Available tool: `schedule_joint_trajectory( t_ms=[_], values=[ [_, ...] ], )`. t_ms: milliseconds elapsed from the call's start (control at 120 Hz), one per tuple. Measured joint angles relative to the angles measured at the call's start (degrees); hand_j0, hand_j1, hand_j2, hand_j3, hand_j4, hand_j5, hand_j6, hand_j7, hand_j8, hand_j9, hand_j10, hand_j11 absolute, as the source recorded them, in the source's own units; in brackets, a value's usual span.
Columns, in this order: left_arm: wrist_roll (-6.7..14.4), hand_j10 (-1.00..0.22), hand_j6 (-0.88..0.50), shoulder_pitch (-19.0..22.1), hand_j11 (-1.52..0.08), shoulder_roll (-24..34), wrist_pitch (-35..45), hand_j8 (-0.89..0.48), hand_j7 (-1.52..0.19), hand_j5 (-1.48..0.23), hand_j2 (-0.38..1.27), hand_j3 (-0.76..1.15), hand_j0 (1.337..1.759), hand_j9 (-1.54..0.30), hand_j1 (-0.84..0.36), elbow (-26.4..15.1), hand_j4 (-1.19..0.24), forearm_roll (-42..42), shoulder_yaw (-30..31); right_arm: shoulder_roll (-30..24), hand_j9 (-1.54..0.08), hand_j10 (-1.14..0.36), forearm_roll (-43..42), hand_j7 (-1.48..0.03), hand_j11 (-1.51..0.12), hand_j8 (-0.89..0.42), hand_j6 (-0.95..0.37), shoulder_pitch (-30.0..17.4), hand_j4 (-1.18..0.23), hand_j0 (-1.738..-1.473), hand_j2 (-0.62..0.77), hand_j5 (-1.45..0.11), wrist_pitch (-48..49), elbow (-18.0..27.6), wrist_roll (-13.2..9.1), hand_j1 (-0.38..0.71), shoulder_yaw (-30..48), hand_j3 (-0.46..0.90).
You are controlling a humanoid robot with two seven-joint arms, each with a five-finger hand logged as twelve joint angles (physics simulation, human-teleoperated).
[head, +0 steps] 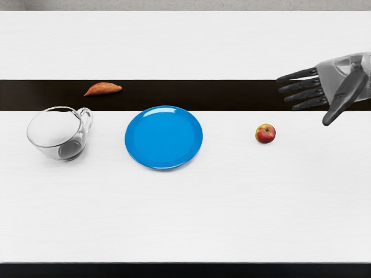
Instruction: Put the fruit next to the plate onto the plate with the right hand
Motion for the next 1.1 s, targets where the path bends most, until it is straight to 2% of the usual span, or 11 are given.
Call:
schedule_joint_trajectory(
  t_ms=[217,283,392,533,608,683,750,850,1100],
  values=[
    [0.0,0.00,0.00,0.0,0.00,0.0,0.0,0.00,0.00,0.00,0.00,0.00,1.658,0.00,0.35,0.0,0.00,0.0,0.0,1.5,0.00,0.00,-0.4,0.00,0.00,0.00,0.00,-1.5,0.00,-1.658,0.00,0.00,0.0,-0.1,0.0,-0.35,1.9,0.00],
    [0.0,0.00,0.00,0.0,0.00,0.0,0.0,0.00,0.00,0.00,0.00,0.00,1.658,0.00,0.35,0.0,0.00,0.0,0.0,5.3,0.00,0.00,-4.6,0.00,0.00,0.00,0.00,-0.5,0.00,-1.658,0.00,0.00,-1.0,0.0,0.0,-0.35,3.5,0.00],
    [0.0,0.00,0.00,0.0,0.00,0.0,0.0,0.00,0.00,0.00,0.00,0.00,1.658,0.00,0.35,0.0,0.00,0.0,0.0,13.1,0.00,0.00,-13.5,0.00,0.00,0.00,0.00,3.5,0.00,-1.658,0.00,0.00,-11.8,0.3,0.0,-0.35,1.6,0.00],
    [0.0,0.00,0.00,0.0,0.00,0.0,0.0,0.00,0.00,0.00,0.00,0.00,1.658,0.00,0.35,0.0,0.00,0.0,0.0,16.7,0.00,0.00,-21.5,0.00,0.00,0.00,0.00,6.1,0.00,-1.658,0.00,0.00,-33.2,5.3,0.0,-0.35,-5.2,0.00],
    [0.0,0.00,0.00,0.0,0.00,0.0,0.0,0.00,0.00,0.00,0.00,0.00,1.658,0.00,0.35,0.0,0.00,0.0,0.0,18.6,0.00,0.00,-24.7,0.00,0.00,0.00,0.00,3.9,0.00,-1.658,0.00,0.00,-42.6,7.3,0.0,-0.35,-8.0,0.00],
    [0.0,0.00,0.00,0.0,0.00,0.0,0.0,0.00,0.00,0.00,0.00,0.00,1.658,0.00,0.35,0.0,0.00,0.0,0.0,20.1,0.00,0.00,-26.7,0.00,0.00,0.00,0.00,1.4,0.00,-1.658,0.00,0.00,-48.2,8.1,0.0,-0.35,-9.3,0.00],
    [0.0,0.00,0.00,0.0,0.00,0.0,0.0,0.00,0.00,0.00,0.00,0.00,1.658,0.00,0.35,0.0,0.00,0.0,0.0,21.2,-0.02,-0.02,-27.6,-0.02,-0.02,-0.02,-0.02,-0.7,-0.02,-1.658,0.00,-0.02,-50.9,8.4,0.0,-0.33,-9.1,0.00],
    [0.0,0.00,0.00,0.0,0.00,0.0,0.0,0.00,0.00,0.00,0.00,0.00,1.658,0.00,0.35,0.0,0.00,0.0,0.0,26.2,-0.08,-0.07,-28.3,-0.08,-0.08,-0.07,-0.07,-3.5,-0.07,-1.658,-0.01,-0.08,-54.6,6.7,0.0,-0.27,-8.7,0.00],
    [0.0,0.00,0.00,0.0,0.00,0.0,0.0,0.00,0.00,0.00,0.00,0.00,1.658,0.00,0.35,0.0,0.00,0.0,0.0,32.2,-0.23,-0.18,-30.3,-0.23,-0.23,-0.18,-0.18,-5.9,-0.18,-1.658,-0.03,-0.23,-61.1,5.3,0.0,-0.14,-8.6,0.00]
  ],
)
